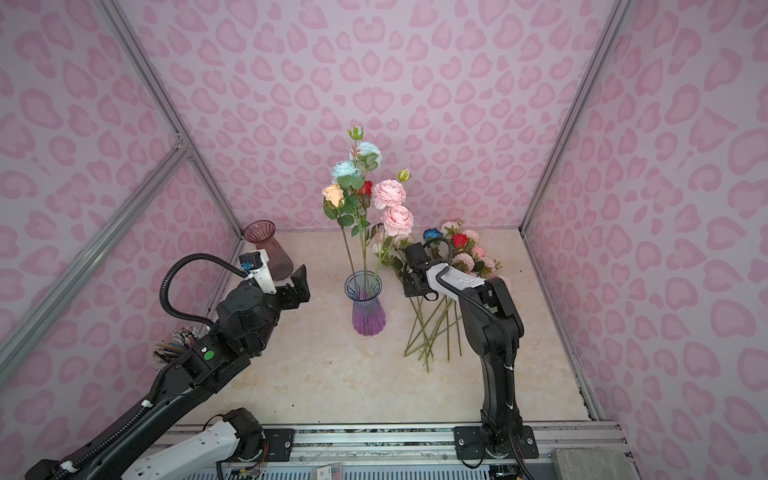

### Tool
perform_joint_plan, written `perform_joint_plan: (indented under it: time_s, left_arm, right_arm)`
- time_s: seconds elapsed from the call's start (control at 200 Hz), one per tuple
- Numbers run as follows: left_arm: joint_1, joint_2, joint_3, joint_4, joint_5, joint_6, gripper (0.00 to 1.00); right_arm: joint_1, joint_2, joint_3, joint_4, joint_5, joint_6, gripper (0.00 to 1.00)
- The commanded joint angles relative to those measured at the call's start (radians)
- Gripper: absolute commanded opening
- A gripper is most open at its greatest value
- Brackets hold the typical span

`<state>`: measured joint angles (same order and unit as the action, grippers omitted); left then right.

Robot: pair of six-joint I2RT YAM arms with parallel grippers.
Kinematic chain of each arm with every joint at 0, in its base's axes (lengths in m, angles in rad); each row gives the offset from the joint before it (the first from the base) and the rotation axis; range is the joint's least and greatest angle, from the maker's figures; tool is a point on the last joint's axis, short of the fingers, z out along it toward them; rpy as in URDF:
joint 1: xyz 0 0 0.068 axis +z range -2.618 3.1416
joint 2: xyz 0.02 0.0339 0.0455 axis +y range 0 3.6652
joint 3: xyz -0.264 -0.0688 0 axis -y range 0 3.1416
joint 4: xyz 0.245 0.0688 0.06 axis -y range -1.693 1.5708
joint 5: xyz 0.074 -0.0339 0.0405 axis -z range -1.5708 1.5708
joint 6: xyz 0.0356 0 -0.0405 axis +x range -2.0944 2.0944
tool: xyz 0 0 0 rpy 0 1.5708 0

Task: Arrange the flowers into the vase
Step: 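Close the right gripper on the pink rose stems in the pile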

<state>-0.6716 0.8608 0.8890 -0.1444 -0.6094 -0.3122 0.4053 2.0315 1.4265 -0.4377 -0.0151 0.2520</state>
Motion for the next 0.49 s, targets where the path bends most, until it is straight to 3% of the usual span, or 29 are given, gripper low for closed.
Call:
perform_joint_plan:
  time_s: [0.0, 0.205, 0.49]
  left_arm:
    - [0.001, -0.001, 0.005, 0.009, -0.003, 0.001, 0.96]
    - [0.002, -0.006, 0.006, 0.008, 0.009, -0.002, 0.96]
    - [0.000, -0.012, 0.006, 0.010, 0.089, 0.005, 0.96]
  right_arm:
    - [-0.011, -0.042, -0.057, 0.053, 0.041, 0.031, 0.00]
    - [-0.039, -0.191, -0.196, 0.127, 0.048, 0.057, 0.00]
    - [-0.045, -0.530, -0.396, 0.236, 0.038, 0.138, 0.00]
